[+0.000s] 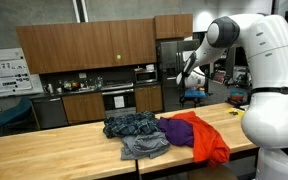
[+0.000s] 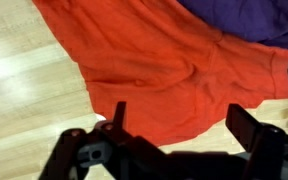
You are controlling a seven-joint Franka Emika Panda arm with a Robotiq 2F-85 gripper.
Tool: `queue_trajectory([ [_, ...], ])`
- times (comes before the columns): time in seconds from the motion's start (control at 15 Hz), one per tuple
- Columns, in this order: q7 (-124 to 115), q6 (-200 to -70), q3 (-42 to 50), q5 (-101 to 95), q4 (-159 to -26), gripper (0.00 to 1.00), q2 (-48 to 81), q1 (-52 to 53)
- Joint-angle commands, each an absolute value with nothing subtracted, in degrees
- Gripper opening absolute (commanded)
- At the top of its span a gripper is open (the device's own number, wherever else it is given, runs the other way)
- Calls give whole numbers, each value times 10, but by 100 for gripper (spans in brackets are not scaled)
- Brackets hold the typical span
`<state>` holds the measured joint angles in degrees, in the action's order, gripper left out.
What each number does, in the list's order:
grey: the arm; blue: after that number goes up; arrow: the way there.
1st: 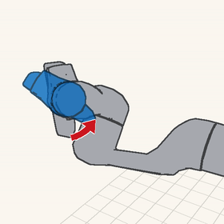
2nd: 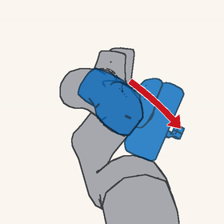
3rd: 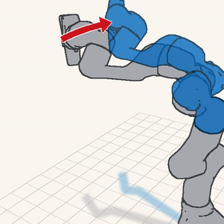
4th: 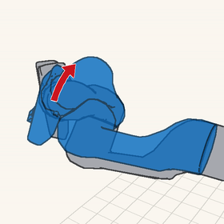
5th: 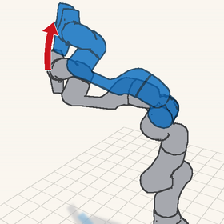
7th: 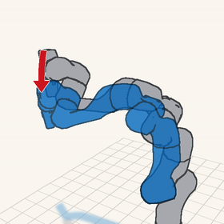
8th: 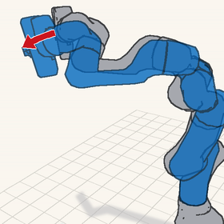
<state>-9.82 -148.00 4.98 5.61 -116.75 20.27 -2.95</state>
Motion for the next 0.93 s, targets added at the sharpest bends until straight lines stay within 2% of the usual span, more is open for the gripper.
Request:
queue_trajectory([
  [0.0,-99,-1479,49,55,-1167,100,203,-31],
  [0.47,-85,-1472,57,27,-1154,100,198,-31],
  [0.87,0,-1440,34,55,-1082,100,215,-65],
])
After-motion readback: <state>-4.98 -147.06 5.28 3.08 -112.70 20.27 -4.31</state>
